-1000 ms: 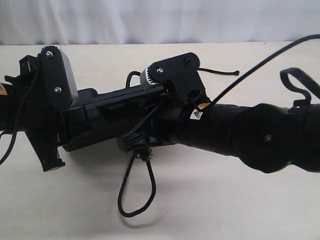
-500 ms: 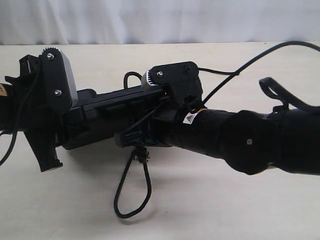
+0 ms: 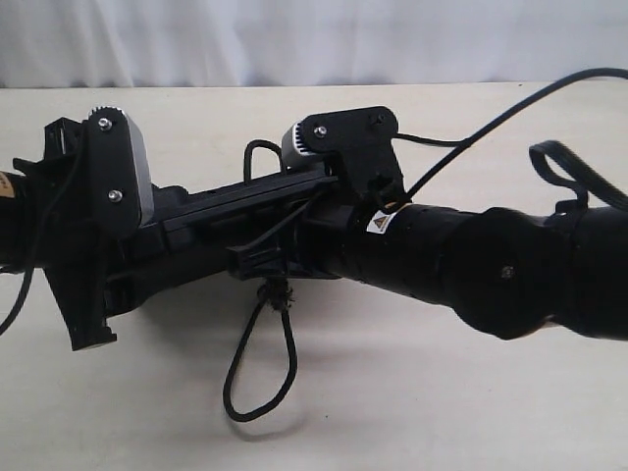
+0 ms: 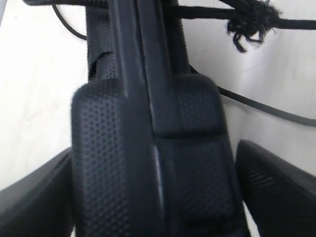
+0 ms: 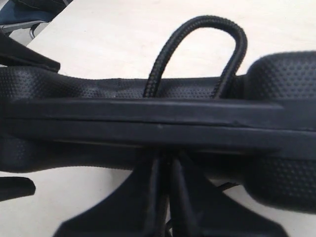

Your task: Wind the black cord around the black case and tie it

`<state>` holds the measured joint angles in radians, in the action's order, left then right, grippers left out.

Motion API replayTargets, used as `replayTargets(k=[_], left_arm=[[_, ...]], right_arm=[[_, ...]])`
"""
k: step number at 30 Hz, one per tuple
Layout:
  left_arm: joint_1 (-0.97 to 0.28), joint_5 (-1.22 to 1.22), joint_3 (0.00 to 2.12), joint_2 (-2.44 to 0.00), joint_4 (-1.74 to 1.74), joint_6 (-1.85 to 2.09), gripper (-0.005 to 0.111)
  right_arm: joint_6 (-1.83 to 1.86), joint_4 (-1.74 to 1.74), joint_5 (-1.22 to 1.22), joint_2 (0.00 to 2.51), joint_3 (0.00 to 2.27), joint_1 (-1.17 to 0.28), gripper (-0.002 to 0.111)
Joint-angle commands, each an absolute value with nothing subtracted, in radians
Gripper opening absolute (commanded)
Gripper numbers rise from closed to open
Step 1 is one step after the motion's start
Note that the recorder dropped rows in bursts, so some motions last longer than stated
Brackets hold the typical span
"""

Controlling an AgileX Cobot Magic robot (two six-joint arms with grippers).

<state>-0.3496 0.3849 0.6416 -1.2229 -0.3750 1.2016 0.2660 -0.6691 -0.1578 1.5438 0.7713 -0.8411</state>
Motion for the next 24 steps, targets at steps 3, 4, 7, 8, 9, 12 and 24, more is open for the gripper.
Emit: replayTargets(k=[3, 4, 7, 8, 9, 12, 24], left_arm=[[-0.355, 0.365, 0.655, -1.131, -0.396, 1.203, 0.078], [-0.355, 0.365, 0.655, -1.118, -0.407, 1.203, 0.078], [-0.355, 0.371, 0.655, -1.093, -0.434, 1.203, 0.078], [-0.355, 0.371, 0.655, -1.086, -0.452, 1.203, 0.078], [-0.355, 0.371, 0.655, -1.077, -0.464, 1.203, 0.078], [-0.355, 0.321, 0.655, -1.043, -0.577, 1.191, 0.078], [-0.262, 0.569, 0.995, -1.286, -0.859, 0.806, 0.078]], right_arm=[[0.276, -0.668, -0.189, 1.541, 0.778, -0.838, 0.004], [0.276, -0.668, -0.189, 1.541, 0.778, -0.838, 0.004], [0.276, -0.668, -0.189, 1.541, 0.778, -0.838, 0.004], [0.276, -0.668, -0.189, 1.541, 0.778, -0.838, 0.004], [0.276, -0.668, -0.189, 1.541, 0.778, -0.838, 0.004], [0.276, -0.668, -0.189, 1.541, 0.778, -0.838, 0.004], [0.276, -0.668, -0.156, 1.541, 0.778, -0.838, 0.004]])
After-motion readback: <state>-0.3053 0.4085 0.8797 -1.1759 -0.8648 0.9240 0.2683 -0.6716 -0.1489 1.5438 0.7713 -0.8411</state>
